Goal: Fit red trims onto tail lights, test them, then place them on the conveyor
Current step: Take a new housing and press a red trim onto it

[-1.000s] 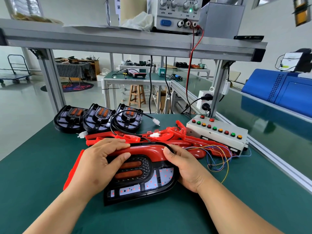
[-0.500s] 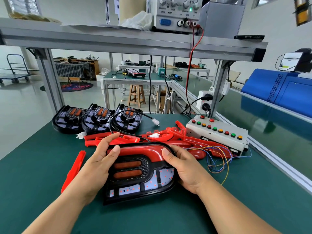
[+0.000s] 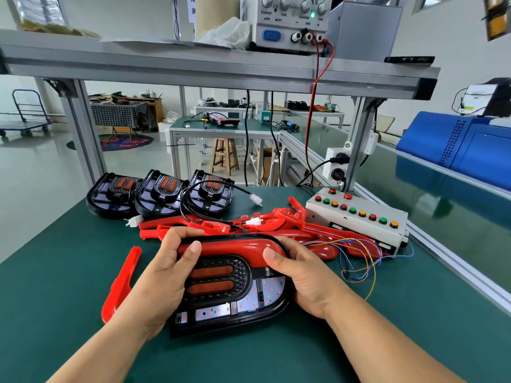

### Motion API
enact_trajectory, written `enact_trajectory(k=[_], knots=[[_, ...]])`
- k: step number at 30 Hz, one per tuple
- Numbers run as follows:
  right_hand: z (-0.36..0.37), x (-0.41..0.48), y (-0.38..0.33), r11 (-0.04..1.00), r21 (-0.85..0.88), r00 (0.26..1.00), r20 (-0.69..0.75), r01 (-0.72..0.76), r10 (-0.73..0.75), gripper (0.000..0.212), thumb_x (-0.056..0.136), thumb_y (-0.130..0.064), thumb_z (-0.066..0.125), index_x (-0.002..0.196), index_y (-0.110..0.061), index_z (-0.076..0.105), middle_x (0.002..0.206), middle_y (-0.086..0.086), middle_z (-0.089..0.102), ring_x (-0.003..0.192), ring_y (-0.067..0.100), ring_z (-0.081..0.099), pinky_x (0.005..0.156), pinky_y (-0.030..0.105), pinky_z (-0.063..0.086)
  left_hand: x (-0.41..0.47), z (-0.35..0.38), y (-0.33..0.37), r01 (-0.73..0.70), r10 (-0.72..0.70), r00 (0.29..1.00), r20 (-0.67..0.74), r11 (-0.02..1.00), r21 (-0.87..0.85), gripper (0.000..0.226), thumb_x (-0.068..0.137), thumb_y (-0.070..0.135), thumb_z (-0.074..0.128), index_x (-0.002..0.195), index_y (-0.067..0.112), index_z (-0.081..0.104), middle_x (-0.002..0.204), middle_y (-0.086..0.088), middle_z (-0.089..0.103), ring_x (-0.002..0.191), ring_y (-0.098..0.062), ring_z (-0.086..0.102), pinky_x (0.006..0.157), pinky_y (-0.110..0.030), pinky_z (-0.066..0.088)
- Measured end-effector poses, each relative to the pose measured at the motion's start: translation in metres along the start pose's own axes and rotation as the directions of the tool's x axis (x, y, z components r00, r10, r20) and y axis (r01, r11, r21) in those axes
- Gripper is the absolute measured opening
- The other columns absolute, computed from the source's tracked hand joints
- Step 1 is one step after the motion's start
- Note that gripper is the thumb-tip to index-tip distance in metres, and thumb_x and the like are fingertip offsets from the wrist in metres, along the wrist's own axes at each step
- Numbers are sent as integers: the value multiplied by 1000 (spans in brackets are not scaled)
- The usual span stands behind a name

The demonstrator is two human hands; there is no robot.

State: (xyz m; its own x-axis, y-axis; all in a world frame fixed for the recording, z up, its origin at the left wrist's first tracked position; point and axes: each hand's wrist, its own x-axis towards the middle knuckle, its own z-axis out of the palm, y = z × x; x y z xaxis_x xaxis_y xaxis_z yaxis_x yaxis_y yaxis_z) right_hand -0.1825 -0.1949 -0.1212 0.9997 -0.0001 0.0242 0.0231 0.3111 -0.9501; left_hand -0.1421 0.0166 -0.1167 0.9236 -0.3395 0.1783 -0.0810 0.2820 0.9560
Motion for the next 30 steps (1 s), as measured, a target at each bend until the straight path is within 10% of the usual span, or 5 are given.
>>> enact_trajectory(k=[23,30], knots=[[-1,-6,-7,995,82,996,67,-64,59,23,79,-14,69,100,-10,76,104,14,74,94,24,71,80,32,57,1,-7,-5,-45,45,999,26,999,-28,20,86,34,54,105,28,60,99,-22,72,88,-44,72,67,-50,60],[3,-4,-5,996,-82,999,-27,34,-37,44,68,-28,75,105,-7,68,104,13,72,96,24,66,94,39,53,3,-7,-8,-84,82,995,-57,996,-35,19,81,29,62,100,26,61,94,-20,73,80,-46,72,61,-52,59]])
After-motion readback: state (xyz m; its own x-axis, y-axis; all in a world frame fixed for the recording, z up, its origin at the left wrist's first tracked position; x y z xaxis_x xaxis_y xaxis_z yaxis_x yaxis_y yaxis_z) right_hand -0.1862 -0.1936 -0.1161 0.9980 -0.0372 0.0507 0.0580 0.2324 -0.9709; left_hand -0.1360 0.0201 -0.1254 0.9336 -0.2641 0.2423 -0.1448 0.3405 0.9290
